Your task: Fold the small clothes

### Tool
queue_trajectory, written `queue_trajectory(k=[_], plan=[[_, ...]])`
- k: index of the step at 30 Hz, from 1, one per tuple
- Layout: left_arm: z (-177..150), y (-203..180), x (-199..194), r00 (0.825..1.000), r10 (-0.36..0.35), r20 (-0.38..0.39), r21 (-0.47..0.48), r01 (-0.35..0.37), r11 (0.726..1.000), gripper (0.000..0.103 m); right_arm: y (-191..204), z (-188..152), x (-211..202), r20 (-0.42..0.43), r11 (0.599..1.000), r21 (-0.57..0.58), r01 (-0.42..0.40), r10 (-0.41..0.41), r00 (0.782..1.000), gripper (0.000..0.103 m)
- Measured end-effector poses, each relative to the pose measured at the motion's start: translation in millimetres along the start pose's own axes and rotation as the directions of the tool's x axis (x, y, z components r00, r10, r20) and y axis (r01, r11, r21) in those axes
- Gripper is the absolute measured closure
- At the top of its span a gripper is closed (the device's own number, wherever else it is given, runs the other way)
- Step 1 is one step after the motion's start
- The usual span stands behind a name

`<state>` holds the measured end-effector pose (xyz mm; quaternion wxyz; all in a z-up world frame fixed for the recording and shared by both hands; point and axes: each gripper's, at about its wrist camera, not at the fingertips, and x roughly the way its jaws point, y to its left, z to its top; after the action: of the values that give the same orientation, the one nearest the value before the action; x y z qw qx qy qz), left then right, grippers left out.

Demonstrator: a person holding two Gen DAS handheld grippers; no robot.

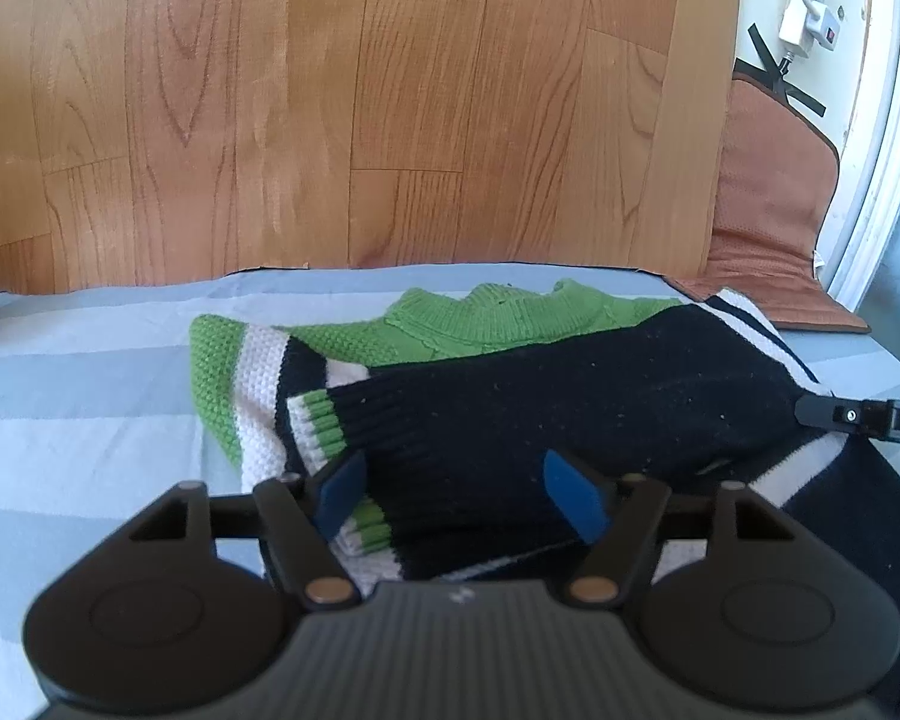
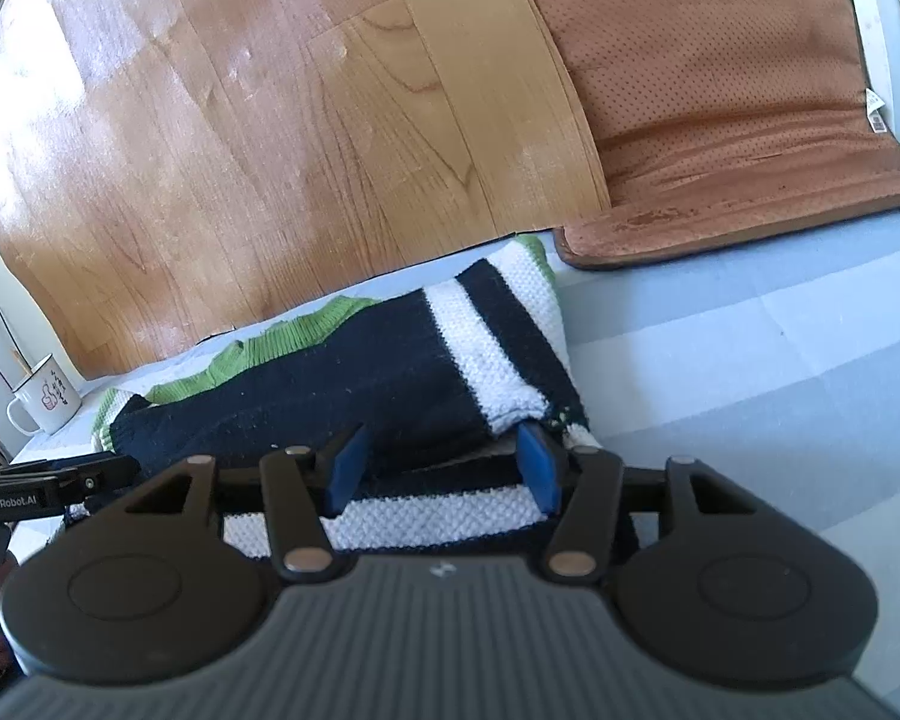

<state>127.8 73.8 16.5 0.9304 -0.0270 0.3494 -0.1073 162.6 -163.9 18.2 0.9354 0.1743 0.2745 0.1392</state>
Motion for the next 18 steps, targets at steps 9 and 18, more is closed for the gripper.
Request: queue_trajectory(k=[9, 18], plan=[[0.4, -0.4, 0.6, 1.000, 0.001, -0.002, 0.002, -0.001, 1.000, 0.034, -0.5, -0.9, -0.7, 0.002, 1.000, 0.003, -0.006, 0.006, 1.000, 0.043], [-0.4, -2.9, 0.5, 1.000, -0.011, -0.008, 0.016, 0.011, 1.000, 0.023, 0.0, -0.9, -0.7, 0.004, 1.000, 0.004, -0.005, 0.004, 1.000, 0.042]])
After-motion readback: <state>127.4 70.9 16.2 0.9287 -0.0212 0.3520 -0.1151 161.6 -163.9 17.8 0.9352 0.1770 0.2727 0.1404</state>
